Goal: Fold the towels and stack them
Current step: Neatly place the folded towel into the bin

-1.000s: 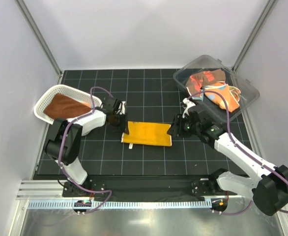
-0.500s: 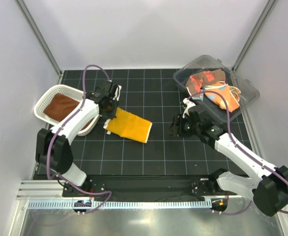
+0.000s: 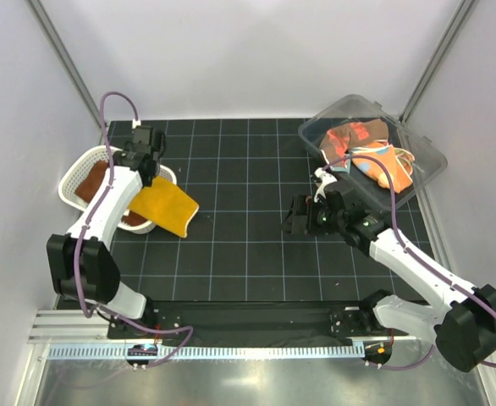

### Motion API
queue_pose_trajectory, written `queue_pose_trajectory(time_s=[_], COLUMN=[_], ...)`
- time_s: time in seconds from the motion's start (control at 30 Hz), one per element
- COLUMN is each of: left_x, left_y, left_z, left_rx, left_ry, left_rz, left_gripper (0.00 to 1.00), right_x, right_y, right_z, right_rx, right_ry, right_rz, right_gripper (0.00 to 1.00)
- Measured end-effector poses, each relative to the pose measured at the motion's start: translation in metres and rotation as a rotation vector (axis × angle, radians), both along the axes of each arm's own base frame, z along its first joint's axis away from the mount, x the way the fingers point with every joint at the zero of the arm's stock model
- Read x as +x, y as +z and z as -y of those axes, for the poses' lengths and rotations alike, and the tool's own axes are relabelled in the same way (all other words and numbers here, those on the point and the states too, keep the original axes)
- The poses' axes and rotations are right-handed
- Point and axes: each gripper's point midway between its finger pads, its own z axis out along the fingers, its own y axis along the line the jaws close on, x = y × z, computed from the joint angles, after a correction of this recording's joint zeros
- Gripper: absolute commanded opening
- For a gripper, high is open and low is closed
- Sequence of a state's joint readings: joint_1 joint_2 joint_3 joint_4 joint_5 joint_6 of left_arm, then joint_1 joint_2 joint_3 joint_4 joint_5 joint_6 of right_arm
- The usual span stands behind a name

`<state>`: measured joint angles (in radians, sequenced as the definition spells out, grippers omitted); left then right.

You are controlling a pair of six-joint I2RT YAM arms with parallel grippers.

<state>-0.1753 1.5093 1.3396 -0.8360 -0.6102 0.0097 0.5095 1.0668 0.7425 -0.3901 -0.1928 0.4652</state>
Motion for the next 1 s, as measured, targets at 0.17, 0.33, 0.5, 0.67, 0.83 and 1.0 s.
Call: queue_pose_trajectory(time_s=[0.17,0.33,0.5,0.67,0.83,1.0], left_x=[0.022,0.036,0.048,0.054,0.056,0.071], left_y=[-0.005,-0.024,-0.038,-0.042,-0.041,-0.049], left_z=[-0.028,-0.058,-0.074,-0.093,-0.114,-0.118], left_rx=[0.049,0.093,0.164,0.178,0.179,0.197], left_ry=[0.066,0.140,0.149,0.178,0.223,0.201], left_rz=[0.042,0.036,0.007,0.019,0.041,0.022], left_gripper=[0.00,0.00,0.00,0.00,0.00,0.00], right_x=[0.003,0.010,0.016,0.016,0.012,0.014], right_y=[0.002,0.010,0.017,0.015,0.008,0.003], right_z=[-0.002,-0.007,-0.012,-0.012,-0.012,-0.014], right_rx=[0.008,0.035,0.057,0.052,0.046,0.038], right_ry=[0.002,0.006,0.024,0.039,0.056,0.058], right_rz=[0.012,0.055,0.098,0.110,0.100,0.092], right_gripper=[1.00,1.00,1.00,1.00,1.00,1.00])
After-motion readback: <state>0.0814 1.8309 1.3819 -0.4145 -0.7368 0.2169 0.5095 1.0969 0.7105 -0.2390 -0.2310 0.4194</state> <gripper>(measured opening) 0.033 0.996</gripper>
